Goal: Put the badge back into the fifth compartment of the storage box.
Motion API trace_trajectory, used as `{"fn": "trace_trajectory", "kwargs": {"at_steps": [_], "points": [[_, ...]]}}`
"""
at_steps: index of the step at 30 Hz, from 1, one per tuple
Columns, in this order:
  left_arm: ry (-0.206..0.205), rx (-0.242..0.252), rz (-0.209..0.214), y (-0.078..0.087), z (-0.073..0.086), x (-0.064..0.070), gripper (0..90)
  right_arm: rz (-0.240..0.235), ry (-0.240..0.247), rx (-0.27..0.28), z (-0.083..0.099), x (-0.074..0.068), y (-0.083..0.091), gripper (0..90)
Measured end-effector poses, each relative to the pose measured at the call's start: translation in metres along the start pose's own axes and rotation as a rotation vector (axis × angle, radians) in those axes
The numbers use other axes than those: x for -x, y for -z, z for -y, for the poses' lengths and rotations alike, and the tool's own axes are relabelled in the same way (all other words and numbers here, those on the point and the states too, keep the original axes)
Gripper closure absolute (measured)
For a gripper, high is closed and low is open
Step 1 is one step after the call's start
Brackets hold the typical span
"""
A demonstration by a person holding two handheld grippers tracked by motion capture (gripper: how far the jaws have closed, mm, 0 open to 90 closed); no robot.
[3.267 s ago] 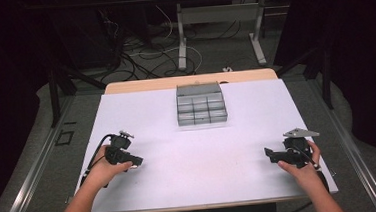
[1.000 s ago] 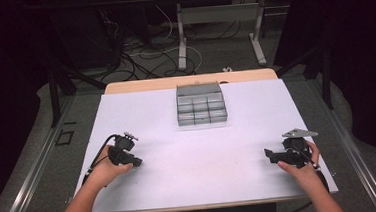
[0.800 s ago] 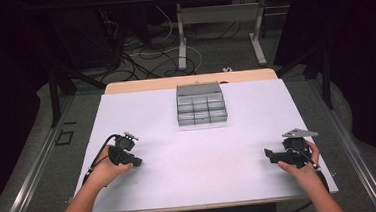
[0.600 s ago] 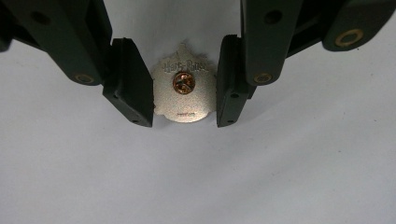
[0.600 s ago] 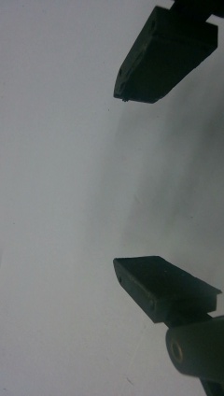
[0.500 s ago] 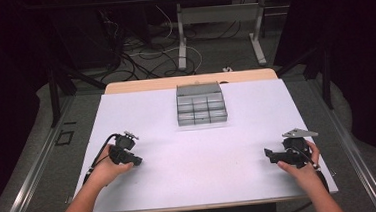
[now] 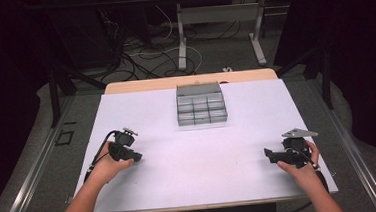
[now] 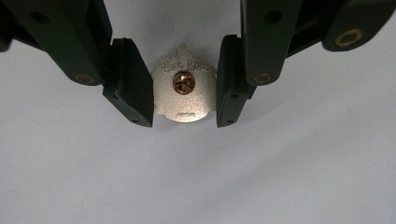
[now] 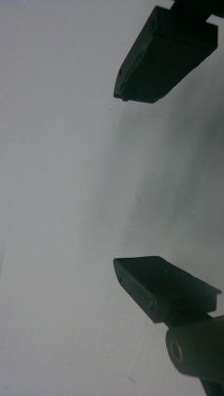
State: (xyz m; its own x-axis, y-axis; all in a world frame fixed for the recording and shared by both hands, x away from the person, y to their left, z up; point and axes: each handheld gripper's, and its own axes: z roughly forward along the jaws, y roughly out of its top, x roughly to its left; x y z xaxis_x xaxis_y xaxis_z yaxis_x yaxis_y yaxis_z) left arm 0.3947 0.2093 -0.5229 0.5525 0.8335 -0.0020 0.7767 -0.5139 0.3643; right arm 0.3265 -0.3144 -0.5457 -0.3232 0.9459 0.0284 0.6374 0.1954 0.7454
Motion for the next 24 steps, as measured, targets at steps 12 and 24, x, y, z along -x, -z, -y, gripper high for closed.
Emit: {"fn": "trace_trajectory", "kwargs": {"at_steps": [12, 24], "points": [[0.011, 0.036, -0.005, 0.005, -0.012, 0.003, 58.4, 0.002, -0.003, 0.006, 0.000, 0.000, 0.000, 14.3], [0.010, 0.065, -0.002, 0.008, -0.026, 0.012, 58.5, -0.001, -0.008, 0.004, 0.000, 0.000, 0.001, 14.3]]}}
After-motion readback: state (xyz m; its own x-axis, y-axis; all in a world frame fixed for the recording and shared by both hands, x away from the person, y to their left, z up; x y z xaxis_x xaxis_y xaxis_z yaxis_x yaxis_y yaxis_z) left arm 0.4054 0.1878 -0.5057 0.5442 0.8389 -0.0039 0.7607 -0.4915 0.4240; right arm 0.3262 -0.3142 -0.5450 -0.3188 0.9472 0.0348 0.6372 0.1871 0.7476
